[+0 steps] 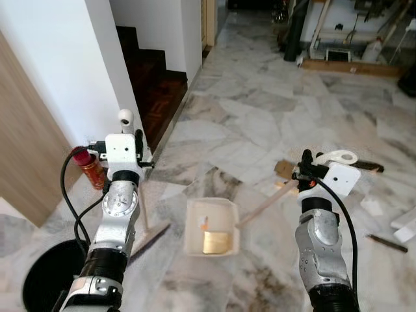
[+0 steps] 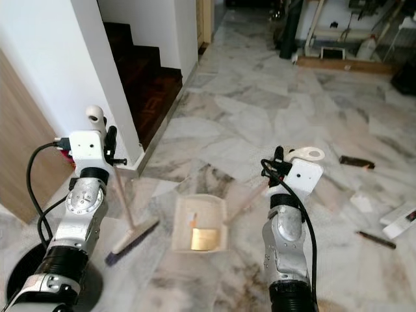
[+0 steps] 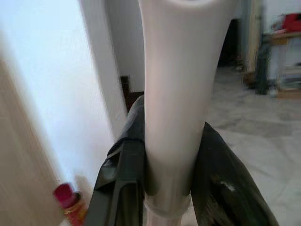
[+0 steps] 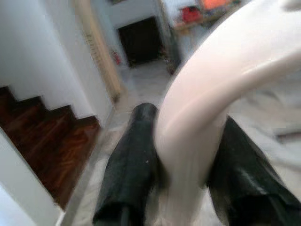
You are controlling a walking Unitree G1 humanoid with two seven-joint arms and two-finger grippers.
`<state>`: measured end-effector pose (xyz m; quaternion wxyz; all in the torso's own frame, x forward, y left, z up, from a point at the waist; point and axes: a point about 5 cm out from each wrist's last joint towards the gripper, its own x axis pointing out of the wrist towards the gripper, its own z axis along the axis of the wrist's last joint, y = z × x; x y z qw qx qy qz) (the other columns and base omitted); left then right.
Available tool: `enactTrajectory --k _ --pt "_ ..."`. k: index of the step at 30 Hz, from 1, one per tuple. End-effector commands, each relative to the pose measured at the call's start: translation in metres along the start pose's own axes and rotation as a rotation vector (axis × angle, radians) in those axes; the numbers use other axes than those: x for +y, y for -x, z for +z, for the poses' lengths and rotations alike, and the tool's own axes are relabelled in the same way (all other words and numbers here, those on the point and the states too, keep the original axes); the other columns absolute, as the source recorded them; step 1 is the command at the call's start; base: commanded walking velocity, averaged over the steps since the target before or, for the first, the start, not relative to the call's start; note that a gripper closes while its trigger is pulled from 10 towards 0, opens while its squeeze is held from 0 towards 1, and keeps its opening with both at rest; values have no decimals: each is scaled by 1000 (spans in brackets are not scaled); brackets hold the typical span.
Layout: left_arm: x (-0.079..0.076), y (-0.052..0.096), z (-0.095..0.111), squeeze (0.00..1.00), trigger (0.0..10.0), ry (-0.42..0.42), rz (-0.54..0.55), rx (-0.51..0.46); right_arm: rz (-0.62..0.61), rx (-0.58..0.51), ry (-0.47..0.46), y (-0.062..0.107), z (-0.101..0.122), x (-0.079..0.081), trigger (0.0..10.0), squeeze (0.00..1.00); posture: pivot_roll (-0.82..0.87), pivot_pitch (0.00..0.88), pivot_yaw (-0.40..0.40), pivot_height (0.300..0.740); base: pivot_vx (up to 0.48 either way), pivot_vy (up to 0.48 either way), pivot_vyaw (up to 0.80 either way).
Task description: Sweep floor
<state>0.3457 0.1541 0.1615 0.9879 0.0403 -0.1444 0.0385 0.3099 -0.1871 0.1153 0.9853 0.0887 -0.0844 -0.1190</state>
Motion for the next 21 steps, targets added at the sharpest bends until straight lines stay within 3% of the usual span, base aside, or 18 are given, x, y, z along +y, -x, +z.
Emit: enactTrajectory --k 1,21 --pt "0 -3 10 0 10000 8 -20 -45 23 -63 -11 -6 14 8 10000 0 -27 13 39 740 0 0 0" --pt "-8 -1 6 0 10000 30 -74 -23 17 -61 -9 -5 13 8 10000 0 -27 13 40 740 0 0 0"
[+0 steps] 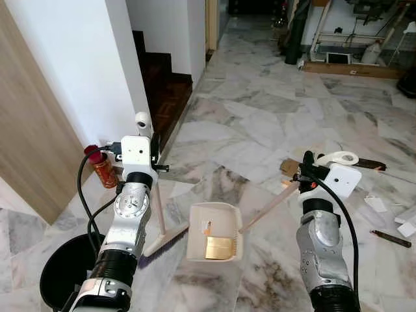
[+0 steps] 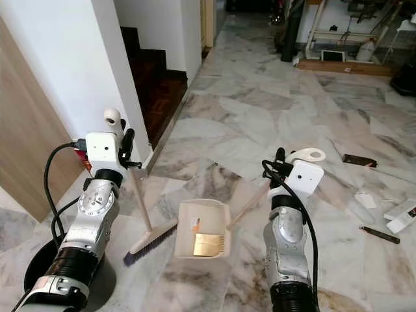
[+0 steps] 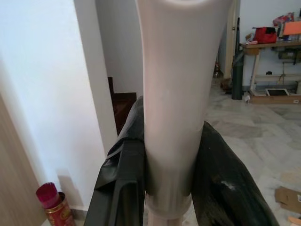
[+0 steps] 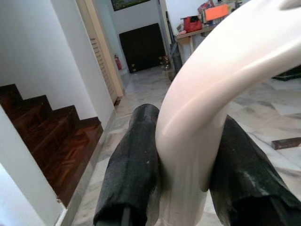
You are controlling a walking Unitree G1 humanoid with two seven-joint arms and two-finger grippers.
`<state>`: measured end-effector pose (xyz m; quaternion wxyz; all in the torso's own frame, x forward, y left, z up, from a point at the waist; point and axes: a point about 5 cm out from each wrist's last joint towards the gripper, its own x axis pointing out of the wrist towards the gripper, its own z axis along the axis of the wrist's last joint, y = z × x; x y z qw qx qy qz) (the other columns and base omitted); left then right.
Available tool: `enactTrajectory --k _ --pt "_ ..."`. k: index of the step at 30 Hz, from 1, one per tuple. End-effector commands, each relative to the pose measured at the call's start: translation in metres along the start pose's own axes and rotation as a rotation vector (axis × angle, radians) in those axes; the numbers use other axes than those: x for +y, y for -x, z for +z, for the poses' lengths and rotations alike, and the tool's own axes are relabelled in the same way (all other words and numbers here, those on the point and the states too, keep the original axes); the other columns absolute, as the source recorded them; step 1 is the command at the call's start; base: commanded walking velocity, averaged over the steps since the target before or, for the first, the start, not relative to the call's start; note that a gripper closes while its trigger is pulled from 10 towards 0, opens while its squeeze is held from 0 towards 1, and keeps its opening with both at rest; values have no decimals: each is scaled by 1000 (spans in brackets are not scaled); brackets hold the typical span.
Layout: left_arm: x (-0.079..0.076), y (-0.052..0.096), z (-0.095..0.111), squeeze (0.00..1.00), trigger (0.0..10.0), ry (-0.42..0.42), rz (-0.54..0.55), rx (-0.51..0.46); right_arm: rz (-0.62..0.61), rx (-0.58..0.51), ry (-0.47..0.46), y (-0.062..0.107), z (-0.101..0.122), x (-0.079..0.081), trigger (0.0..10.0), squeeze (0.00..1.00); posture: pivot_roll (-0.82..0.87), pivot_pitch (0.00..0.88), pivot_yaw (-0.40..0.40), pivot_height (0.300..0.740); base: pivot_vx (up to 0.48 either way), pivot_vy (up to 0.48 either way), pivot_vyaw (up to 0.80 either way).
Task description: Sweep floor
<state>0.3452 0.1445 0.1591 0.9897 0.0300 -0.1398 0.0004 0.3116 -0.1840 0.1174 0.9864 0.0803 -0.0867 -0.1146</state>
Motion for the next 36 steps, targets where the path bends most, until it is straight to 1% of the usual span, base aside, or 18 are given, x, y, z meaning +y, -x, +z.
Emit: enactTrajectory --k 1,9,33,36 --pt "2 -3 7 0 10000 -3 -1 -29 4 -55 -24 -4 12 3 10000 0 -27 13 39 740 0 0 0" --pt "2 -3 8 0 10000 -1 -1 -34 3 -53 -23 -4 12 3 10000 0 -25 17 39 740 0 0 0" --pt "1 -2 8 0 10000 -1 -7 -38 2 -47 -20 -4 11 3 10000 0 -24 17 38 740 -275 0 0" --pt "1 -3 9 0 10000 -8 -4 -37 0 -45 -18 -4 11 3 10000 0 -24 16 37 740 0 0 0"
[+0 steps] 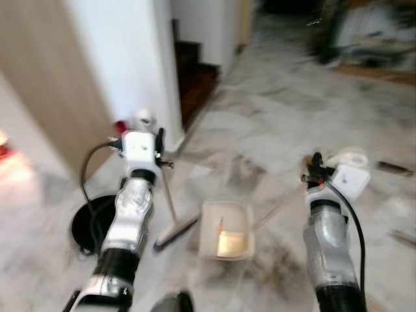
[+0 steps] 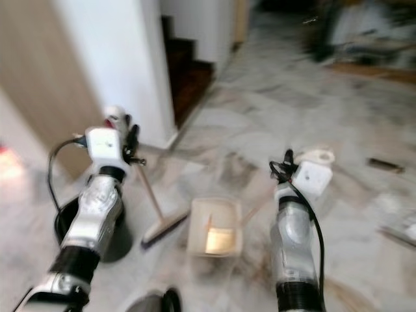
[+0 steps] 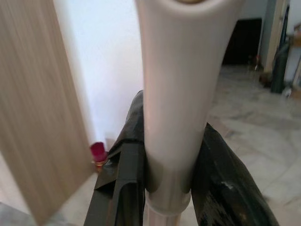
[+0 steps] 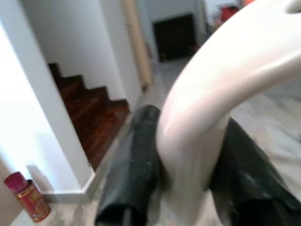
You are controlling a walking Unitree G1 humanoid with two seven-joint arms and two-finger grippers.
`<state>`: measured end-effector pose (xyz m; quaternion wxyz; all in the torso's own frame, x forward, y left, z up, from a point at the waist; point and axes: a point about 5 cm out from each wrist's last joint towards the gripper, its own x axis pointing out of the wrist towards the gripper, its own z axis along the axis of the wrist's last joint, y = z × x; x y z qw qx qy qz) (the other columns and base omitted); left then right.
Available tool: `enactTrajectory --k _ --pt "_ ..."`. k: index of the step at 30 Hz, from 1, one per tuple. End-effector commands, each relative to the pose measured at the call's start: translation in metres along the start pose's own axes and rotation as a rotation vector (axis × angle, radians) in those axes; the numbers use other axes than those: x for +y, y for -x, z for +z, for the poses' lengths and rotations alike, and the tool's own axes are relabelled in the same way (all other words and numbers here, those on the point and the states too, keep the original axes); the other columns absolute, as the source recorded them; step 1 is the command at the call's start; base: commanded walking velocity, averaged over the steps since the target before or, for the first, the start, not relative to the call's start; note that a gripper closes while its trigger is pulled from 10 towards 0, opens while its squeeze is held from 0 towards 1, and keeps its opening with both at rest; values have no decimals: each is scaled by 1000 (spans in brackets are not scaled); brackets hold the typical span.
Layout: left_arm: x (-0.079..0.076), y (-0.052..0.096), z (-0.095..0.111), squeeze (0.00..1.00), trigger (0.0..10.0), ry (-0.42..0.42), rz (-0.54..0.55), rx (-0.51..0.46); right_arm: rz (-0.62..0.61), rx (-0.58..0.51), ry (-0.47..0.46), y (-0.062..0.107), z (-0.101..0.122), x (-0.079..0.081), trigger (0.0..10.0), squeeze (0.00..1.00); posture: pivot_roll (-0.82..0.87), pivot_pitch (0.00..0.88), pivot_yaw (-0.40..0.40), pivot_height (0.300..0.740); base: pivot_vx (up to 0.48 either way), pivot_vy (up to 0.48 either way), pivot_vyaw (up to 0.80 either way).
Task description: Sweep floor
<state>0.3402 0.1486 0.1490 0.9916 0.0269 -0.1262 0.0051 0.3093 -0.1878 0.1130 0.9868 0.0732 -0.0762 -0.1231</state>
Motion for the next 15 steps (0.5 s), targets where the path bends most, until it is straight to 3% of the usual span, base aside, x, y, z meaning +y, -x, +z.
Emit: enactTrajectory --k 1,15 --pt "-2 -10 17 0 10000 -16 -12 -62 17 -62 -36 -6 14 8 10000 0 -24 16 37 740 0 0 0" --pt "-2 -10 18 0 10000 -3 -15 -68 17 -60 -37 -6 14 8 10000 0 -20 19 36 740 0 0 0"
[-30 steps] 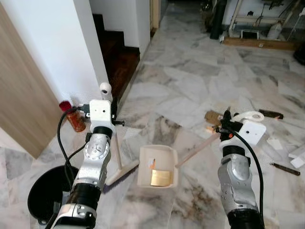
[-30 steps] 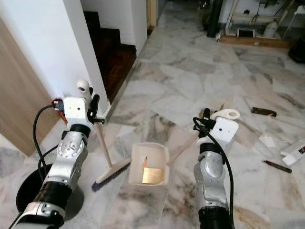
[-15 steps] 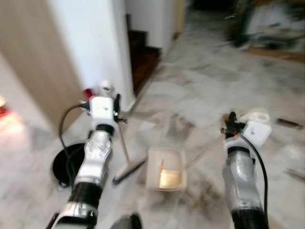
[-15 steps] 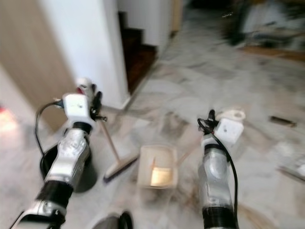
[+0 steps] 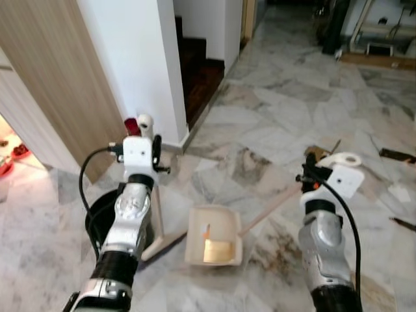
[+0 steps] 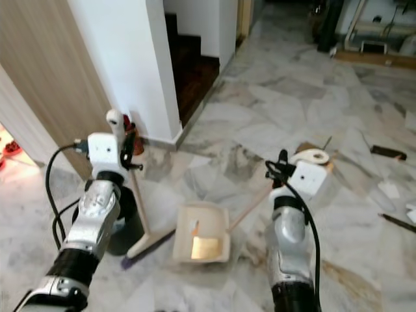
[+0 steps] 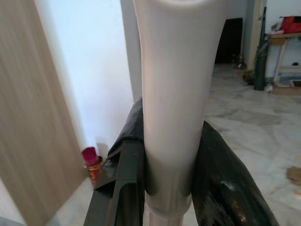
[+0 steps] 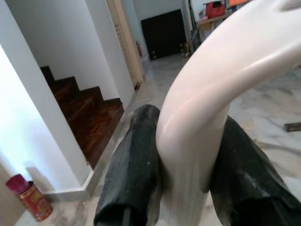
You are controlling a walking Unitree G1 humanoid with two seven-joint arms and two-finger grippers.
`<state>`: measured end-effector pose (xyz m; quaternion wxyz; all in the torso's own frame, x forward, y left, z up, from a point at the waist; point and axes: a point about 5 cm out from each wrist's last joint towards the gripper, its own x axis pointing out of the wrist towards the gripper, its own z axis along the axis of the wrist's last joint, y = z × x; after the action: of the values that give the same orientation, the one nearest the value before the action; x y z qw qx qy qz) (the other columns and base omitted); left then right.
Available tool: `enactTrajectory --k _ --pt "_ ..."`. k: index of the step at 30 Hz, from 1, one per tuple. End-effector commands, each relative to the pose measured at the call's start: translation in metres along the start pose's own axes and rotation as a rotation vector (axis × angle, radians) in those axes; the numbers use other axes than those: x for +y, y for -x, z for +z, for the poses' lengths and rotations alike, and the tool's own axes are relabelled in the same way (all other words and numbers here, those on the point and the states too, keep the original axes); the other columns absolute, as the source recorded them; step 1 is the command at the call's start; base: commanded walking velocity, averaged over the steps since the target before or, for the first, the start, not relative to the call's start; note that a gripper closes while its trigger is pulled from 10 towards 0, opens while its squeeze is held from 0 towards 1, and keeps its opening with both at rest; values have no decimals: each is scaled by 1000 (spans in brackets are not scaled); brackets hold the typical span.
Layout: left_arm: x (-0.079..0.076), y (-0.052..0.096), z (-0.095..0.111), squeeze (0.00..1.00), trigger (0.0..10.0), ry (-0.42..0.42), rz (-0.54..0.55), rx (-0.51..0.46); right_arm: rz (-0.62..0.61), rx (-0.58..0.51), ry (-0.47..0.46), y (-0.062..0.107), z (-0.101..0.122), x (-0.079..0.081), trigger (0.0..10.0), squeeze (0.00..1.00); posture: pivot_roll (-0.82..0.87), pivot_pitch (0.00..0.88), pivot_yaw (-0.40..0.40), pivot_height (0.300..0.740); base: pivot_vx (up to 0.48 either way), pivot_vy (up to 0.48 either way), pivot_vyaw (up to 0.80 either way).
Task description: Sweep floor
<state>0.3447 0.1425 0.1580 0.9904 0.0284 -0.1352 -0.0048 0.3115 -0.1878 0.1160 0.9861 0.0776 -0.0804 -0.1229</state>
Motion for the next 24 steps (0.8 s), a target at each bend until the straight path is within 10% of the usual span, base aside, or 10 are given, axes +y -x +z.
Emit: enactTrajectory --k 1,24 --pt "3 -3 11 0 10000 -4 2 -50 17 -52 -28 -4 11 7 10000 0 -20 19 36 740 0 0 0" --pt "4 -4 10 0 10000 -4 3 -40 16 -47 -28 -3 10 7 10000 0 -21 9 38 740 -198 0 0"
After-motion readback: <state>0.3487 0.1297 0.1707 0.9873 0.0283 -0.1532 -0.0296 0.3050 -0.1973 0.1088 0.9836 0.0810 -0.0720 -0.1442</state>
